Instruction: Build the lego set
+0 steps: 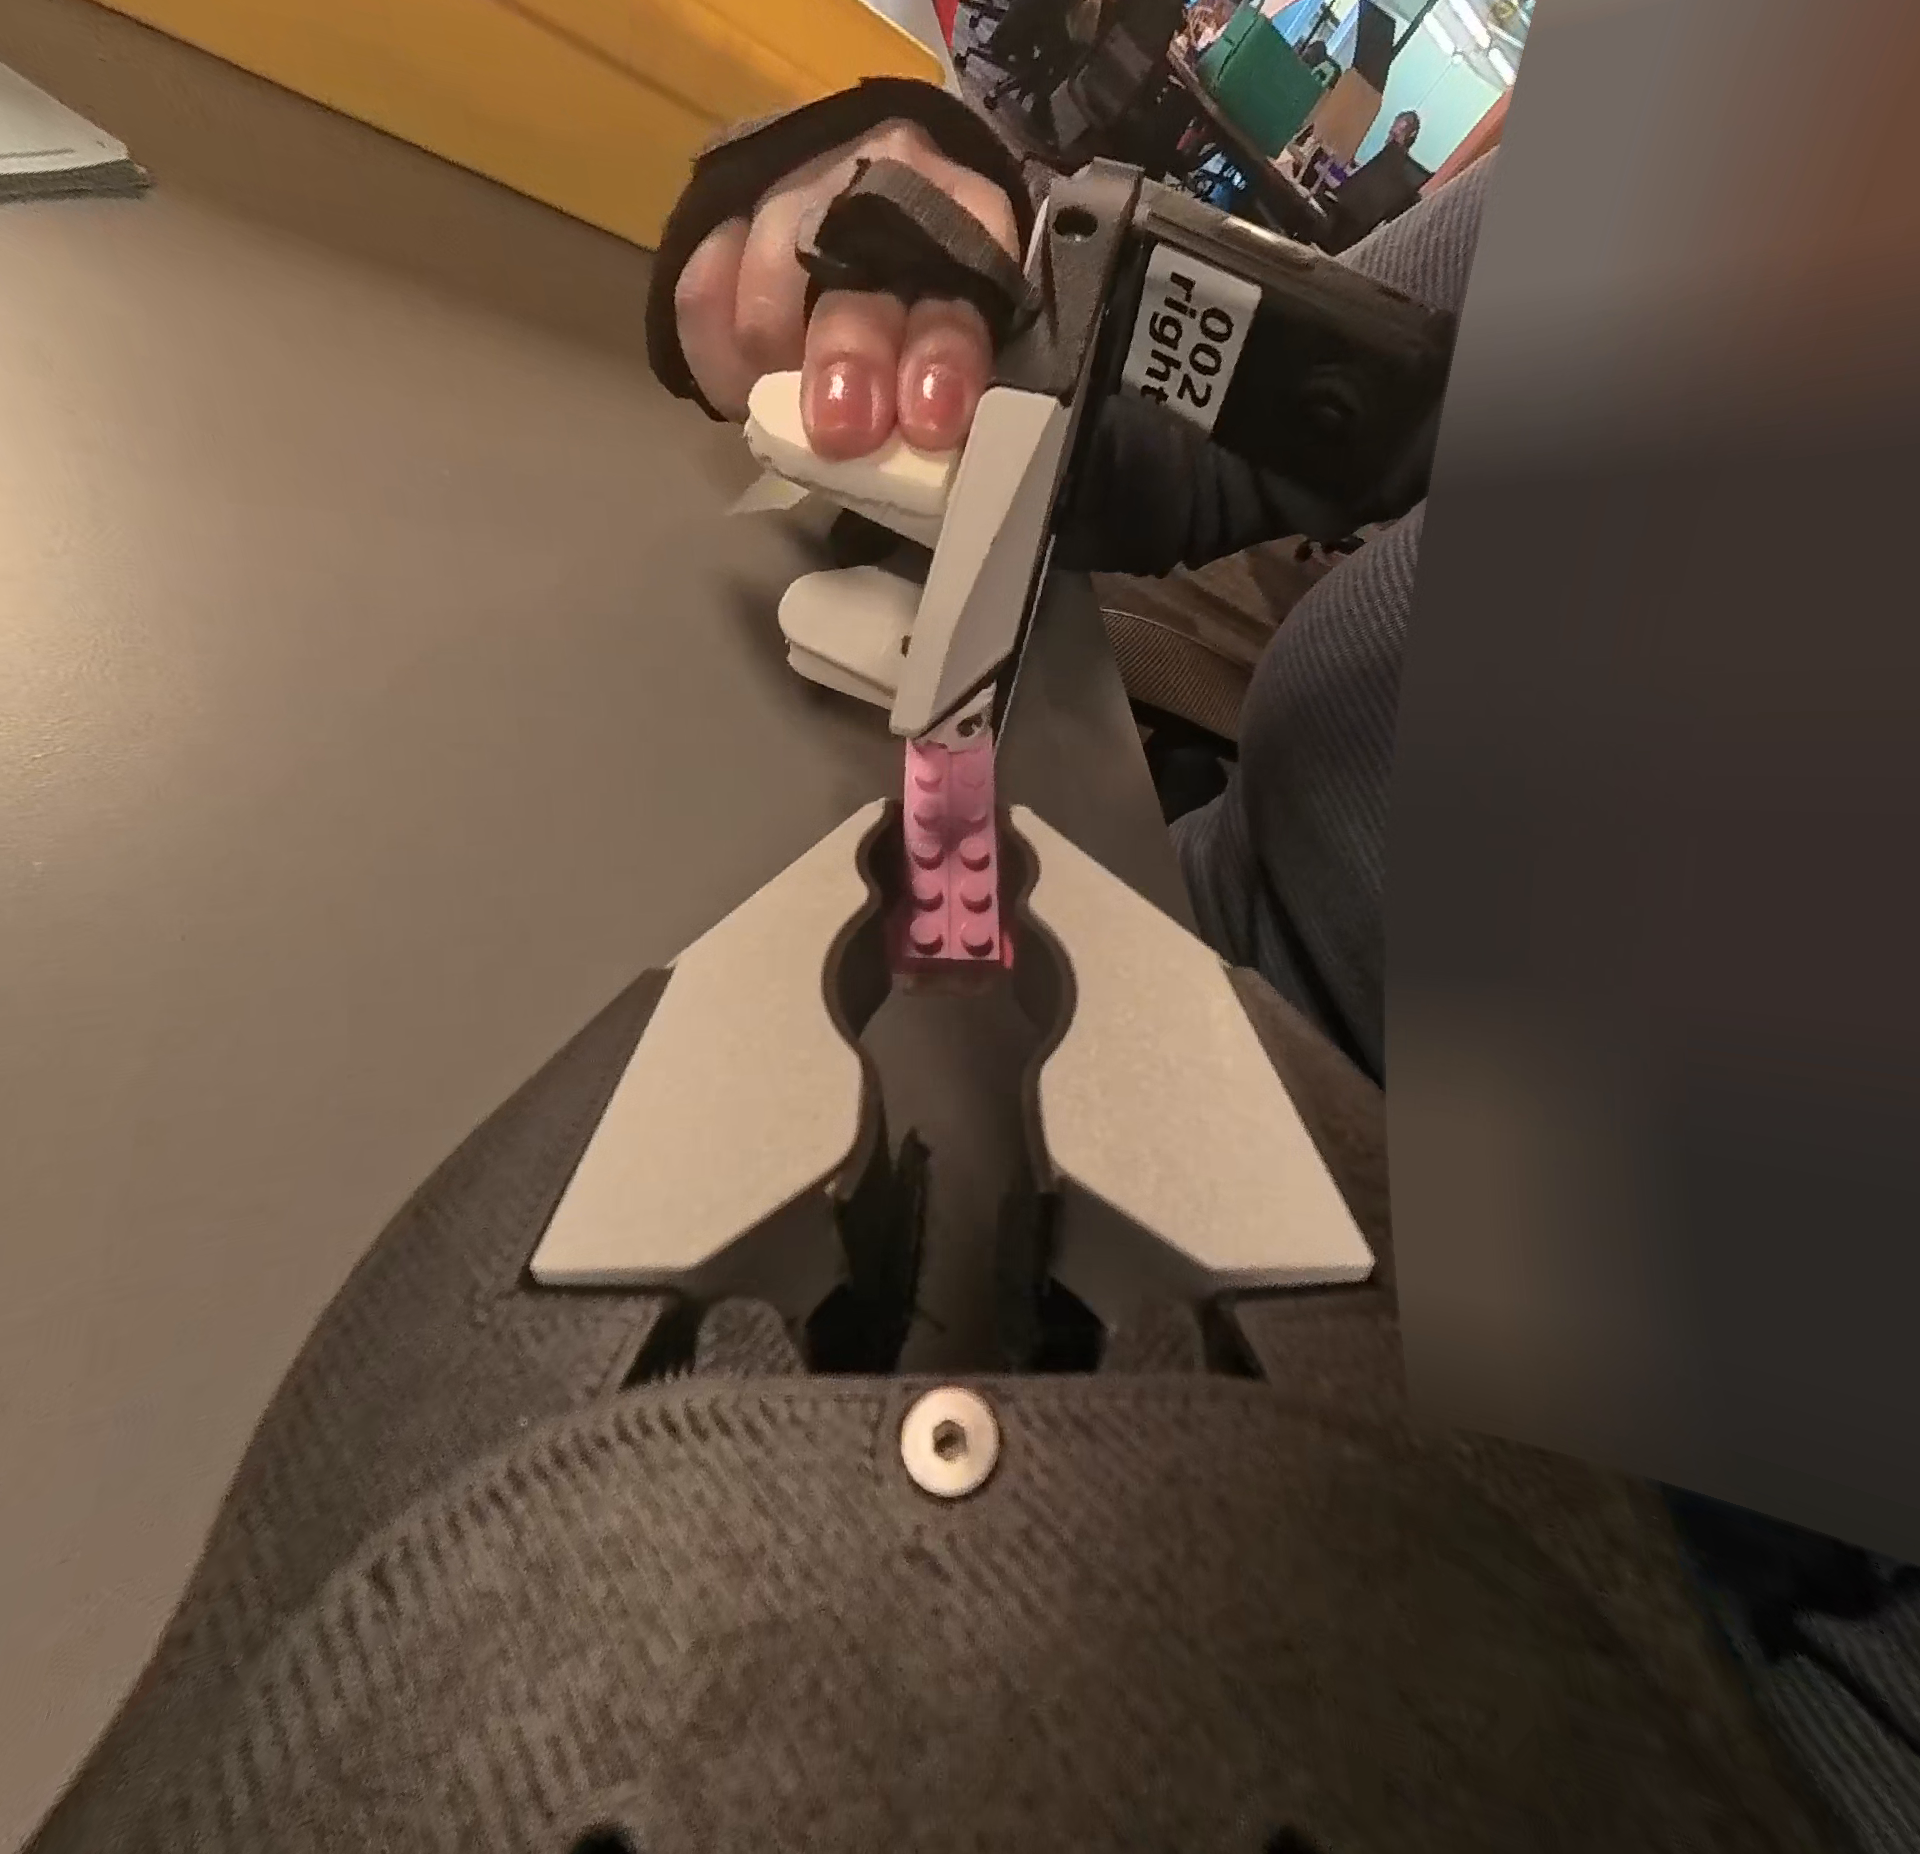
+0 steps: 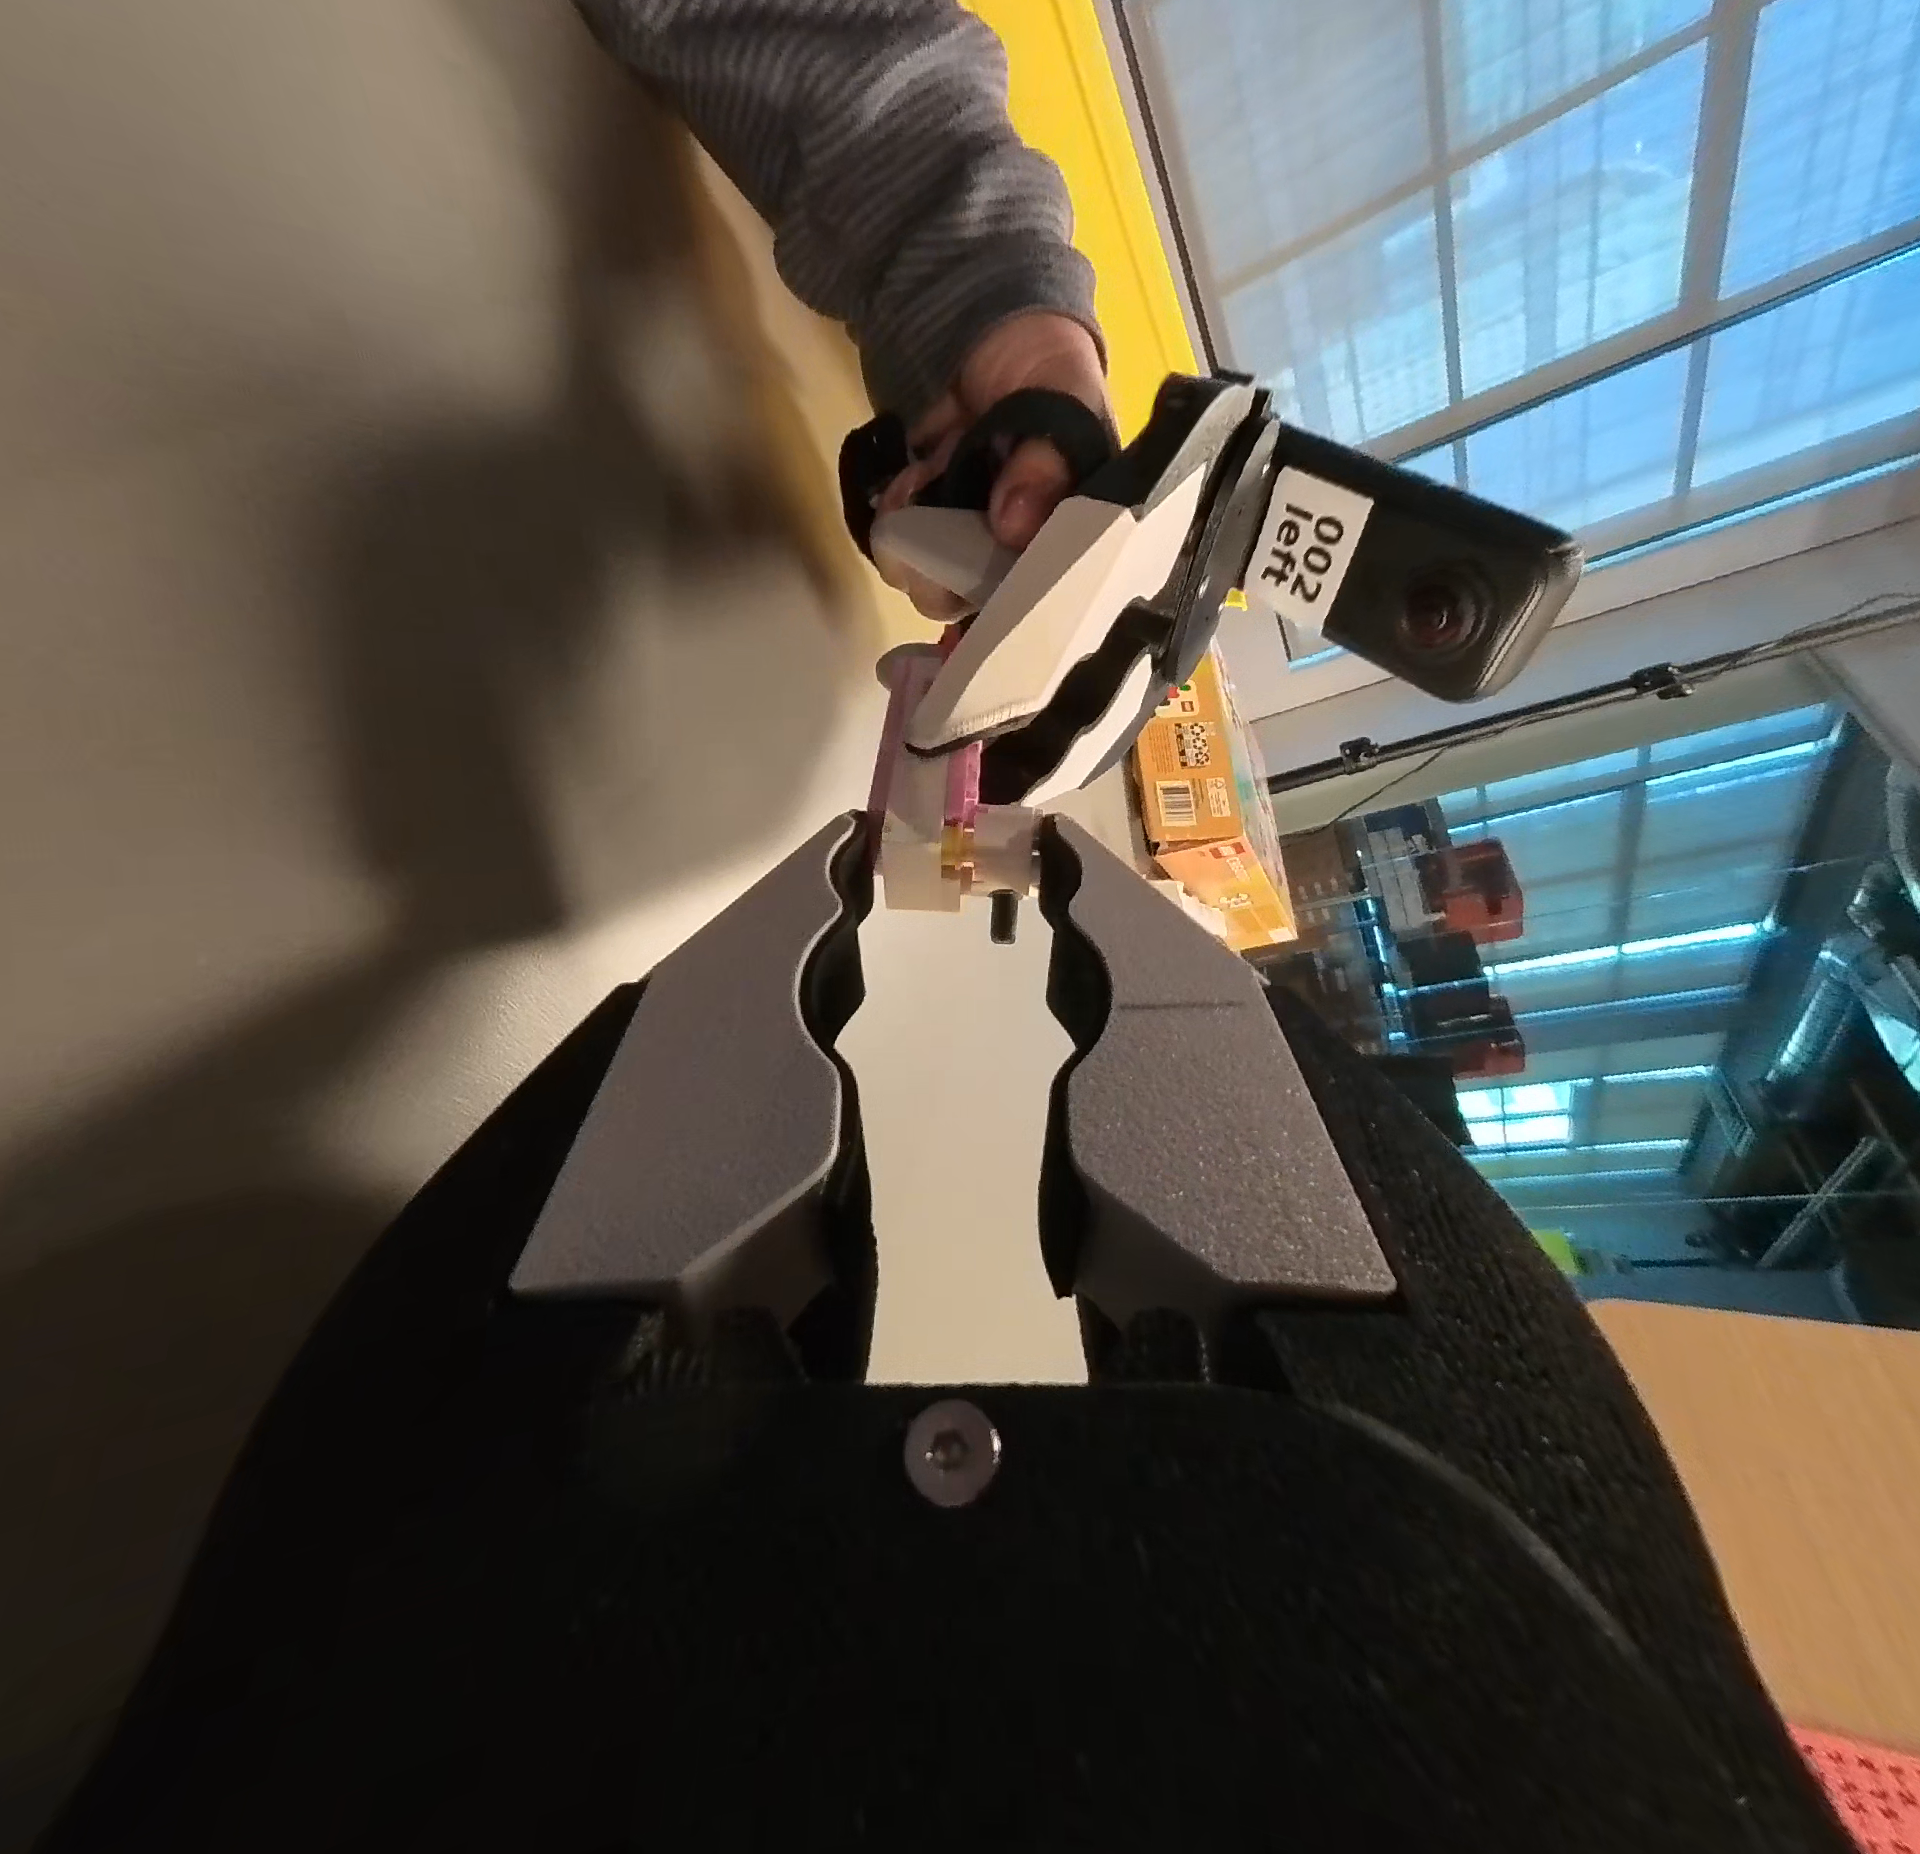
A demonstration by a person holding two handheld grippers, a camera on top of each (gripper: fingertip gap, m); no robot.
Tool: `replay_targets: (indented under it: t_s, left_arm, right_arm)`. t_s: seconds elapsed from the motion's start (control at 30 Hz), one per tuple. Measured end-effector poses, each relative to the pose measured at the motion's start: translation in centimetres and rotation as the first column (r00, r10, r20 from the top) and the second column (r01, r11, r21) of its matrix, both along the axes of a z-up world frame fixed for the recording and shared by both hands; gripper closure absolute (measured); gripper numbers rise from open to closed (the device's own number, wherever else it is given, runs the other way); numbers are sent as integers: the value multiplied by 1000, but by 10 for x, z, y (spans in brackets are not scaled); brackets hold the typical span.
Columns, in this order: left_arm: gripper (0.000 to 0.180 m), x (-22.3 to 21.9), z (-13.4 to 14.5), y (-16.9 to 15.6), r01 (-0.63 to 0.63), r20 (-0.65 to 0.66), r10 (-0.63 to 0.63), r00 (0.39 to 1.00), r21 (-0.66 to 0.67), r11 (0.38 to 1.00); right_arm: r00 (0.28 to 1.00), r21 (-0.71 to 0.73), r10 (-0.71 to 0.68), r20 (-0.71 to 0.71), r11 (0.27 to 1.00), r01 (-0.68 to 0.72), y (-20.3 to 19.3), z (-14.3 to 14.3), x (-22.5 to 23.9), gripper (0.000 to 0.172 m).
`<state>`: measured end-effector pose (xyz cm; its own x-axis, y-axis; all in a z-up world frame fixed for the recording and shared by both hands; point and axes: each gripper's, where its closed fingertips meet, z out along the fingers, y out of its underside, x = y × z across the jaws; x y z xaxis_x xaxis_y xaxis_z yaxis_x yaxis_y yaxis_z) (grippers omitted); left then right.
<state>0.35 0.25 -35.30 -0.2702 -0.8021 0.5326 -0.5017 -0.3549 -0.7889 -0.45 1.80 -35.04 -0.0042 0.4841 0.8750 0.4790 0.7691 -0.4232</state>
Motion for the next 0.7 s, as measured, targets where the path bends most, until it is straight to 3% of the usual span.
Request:
replay_targets:
  t_s: [0.5,0.7]
  left_arm:
    - [164,8,-12,33,-225,-93,229,969,60,973]
    - [164,9,-11,35,-243,-86,245,966,30,969]
  right_arm:
    - [950,223,-274,148,945,238,39,-13,10,142]
    - [942,205,-293,163,944,259,42,-13,12,143]
